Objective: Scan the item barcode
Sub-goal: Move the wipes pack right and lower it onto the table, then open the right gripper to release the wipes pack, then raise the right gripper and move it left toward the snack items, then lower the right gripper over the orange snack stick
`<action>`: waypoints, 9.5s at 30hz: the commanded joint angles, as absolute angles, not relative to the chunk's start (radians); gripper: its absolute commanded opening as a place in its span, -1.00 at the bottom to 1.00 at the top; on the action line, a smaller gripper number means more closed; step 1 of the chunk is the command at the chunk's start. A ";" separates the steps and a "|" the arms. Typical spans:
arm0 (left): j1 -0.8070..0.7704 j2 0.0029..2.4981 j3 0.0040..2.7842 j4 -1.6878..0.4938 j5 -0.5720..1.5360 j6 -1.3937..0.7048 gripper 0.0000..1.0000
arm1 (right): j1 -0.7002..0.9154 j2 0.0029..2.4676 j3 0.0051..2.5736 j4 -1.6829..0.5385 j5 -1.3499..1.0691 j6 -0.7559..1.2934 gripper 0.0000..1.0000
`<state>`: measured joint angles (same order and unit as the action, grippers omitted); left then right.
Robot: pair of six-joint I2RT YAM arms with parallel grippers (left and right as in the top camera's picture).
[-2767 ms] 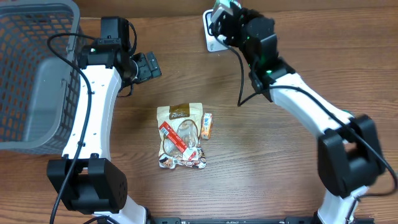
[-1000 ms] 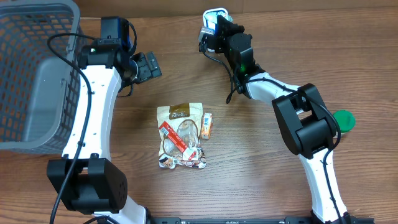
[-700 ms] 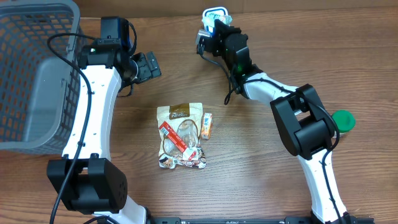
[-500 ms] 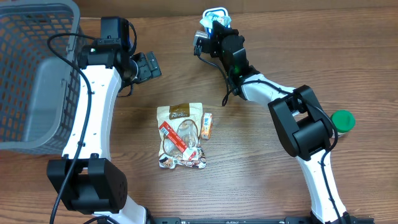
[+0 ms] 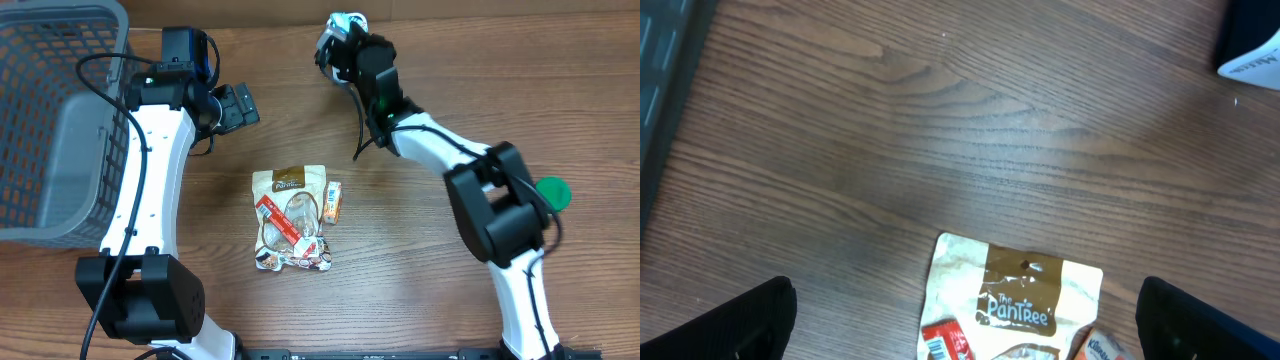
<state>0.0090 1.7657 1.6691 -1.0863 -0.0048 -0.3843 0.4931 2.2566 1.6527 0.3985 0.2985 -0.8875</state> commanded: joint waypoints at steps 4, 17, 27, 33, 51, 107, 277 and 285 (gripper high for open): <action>0.013 1.746 1.684 -1.088 -0.010 -0.362 0.99 | 0.489 1.912 1.671 0.103 0.260 -0.635 -0.93; 0.013 1.746 1.684 -1.088 -0.010 -0.362 0.99 | 0.382 1.701 1.655 -1.099 -0.006 -0.373 -0.93; 0.013 1.746 1.684 -1.088 -0.010 -0.362 0.99 | 0.221 1.711 1.310 -1.113 -0.105 -0.342 -0.93; 0.013 1.746 1.684 -1.088 -0.010 -0.362 0.99 | 0.171 1.711 1.155 -0.940 -0.035 -0.344 -0.73; 0.013 1.746 1.684 -1.088 -0.010 -0.362 1.00 | 0.198 1.711 1.259 -1.037 -0.136 0.221 -0.12; 0.013 1.746 1.684 -1.088 -0.010 -0.362 1.00 | 0.419 1.709 1.014 -0.871 0.031 0.537 -0.07; 0.013 1.746 1.684 -1.088 -0.010 -0.362 1.00 | 0.884 1.714 1.242 -0.475 0.180 0.681 0.20; 0.013 1.746 1.684 -1.088 -0.010 -0.362 0.99 | 0.871 1.740 1.288 -0.593 0.231 0.715 0.12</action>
<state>0.0090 1.7657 1.6691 -1.0866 -0.0048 -0.3840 0.8768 1.7115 1.2652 -0.5873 0.2008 0.6937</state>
